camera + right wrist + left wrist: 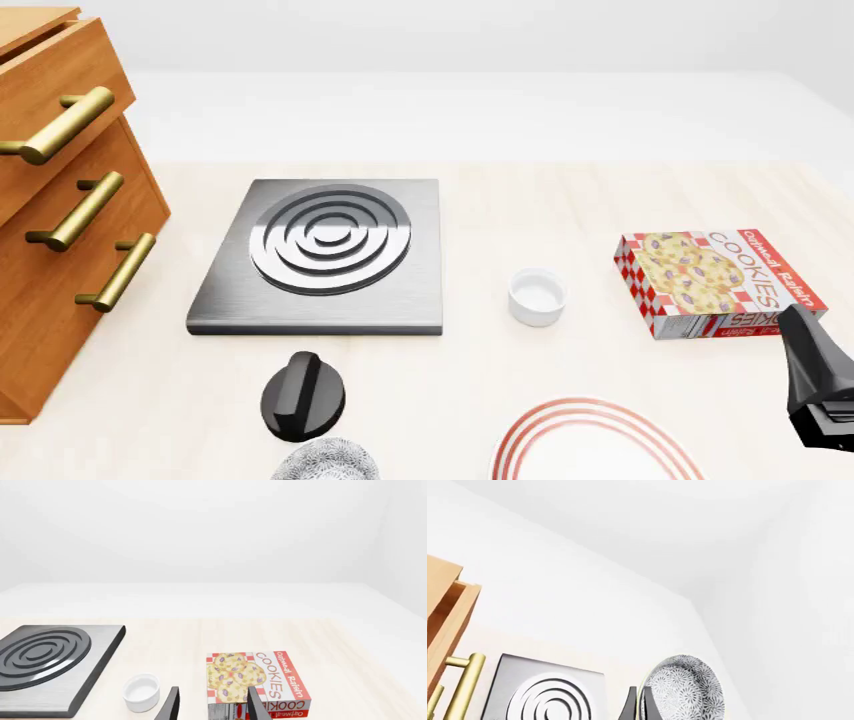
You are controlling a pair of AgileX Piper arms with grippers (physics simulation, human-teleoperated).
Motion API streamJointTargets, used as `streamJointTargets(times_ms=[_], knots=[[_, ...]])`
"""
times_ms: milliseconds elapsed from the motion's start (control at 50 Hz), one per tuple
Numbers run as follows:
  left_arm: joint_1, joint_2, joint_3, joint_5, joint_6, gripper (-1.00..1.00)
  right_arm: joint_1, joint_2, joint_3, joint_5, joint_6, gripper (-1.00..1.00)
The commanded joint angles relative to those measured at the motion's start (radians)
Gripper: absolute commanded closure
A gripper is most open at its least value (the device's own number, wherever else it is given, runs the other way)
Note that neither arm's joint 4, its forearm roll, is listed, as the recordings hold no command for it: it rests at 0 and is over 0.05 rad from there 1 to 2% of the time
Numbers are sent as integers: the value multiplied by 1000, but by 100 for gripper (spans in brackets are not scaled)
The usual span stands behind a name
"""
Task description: Pick the akita bowl on the wooden cabinet and place it on the plate.
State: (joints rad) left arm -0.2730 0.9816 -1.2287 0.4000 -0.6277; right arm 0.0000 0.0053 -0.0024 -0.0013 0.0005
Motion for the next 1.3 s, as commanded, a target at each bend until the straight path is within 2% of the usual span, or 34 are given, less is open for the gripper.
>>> streamJointTargets(times_ms=[20,280,760,1300], knots=[[-41,-24,24,-4,10,100,0,0,0,0,0,-100],[-112,-30,41,7,33,100,0,0,0,0,0,-100],[-244,26,3,10,68,100,0,0,0,0,0,-100],[-411,61,35,-21,69,100,0,0,0,0,0,-100]])
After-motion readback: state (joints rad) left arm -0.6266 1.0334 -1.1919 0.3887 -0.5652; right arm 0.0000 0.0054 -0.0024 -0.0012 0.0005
